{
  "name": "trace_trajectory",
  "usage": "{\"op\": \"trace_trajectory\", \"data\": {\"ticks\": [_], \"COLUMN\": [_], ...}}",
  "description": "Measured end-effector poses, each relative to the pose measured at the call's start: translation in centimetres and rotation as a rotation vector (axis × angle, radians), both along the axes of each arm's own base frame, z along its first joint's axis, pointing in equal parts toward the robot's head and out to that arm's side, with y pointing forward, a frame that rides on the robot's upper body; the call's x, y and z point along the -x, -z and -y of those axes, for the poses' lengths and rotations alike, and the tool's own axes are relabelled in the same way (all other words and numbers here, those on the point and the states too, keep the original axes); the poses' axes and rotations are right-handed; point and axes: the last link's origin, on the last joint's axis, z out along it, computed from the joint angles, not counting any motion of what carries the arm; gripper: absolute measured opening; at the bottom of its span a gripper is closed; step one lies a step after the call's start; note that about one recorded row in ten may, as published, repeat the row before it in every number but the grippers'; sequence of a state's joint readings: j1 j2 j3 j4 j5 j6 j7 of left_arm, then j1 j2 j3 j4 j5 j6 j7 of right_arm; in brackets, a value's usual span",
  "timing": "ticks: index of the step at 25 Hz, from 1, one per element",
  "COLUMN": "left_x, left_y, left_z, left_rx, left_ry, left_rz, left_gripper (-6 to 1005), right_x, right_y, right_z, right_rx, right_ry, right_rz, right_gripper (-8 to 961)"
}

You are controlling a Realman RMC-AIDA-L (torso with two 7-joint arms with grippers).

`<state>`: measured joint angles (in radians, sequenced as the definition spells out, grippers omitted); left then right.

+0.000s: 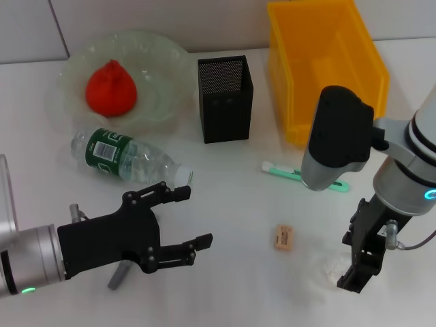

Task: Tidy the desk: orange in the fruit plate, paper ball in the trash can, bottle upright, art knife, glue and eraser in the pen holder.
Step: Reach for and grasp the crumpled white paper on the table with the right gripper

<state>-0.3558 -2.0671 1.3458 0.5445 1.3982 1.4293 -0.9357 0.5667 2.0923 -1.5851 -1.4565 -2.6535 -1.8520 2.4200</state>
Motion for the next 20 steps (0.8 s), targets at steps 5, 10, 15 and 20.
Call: {"op": "trace_trajectory", "data": {"ticks": [5, 10, 15, 20], "left_x": [-0.1, -0.1, 0.0, 0.0], "left_y": [0.2, 0.3, 0.4, 0.4], "left_z": [0.1, 0.2, 0.3, 0.3], "left_rx": [0.010, 0.014, 0.018, 0.017], "left_ry": [0.006, 0.012, 0.010, 0.011], "left_rz": [-0.003, -0.005, -0.007, -0.007], "left_gripper": [843, 843, 842, 842], "right_x": [-0.4, -0.5, -0.6, -0.6], "right_y": [1.0, 1.7, 2.3, 2.4], "right_z": [0.0, 0.1, 0.2, 0.1], "right_rx": [0.001, 0.010, 0.016, 0.020], "right_ry": [-0.006, -0.017, -0.031, -0.033], "right_rz": [0.026, 0.041, 0.051, 0.060], "right_gripper": [756, 750, 744, 674]}}
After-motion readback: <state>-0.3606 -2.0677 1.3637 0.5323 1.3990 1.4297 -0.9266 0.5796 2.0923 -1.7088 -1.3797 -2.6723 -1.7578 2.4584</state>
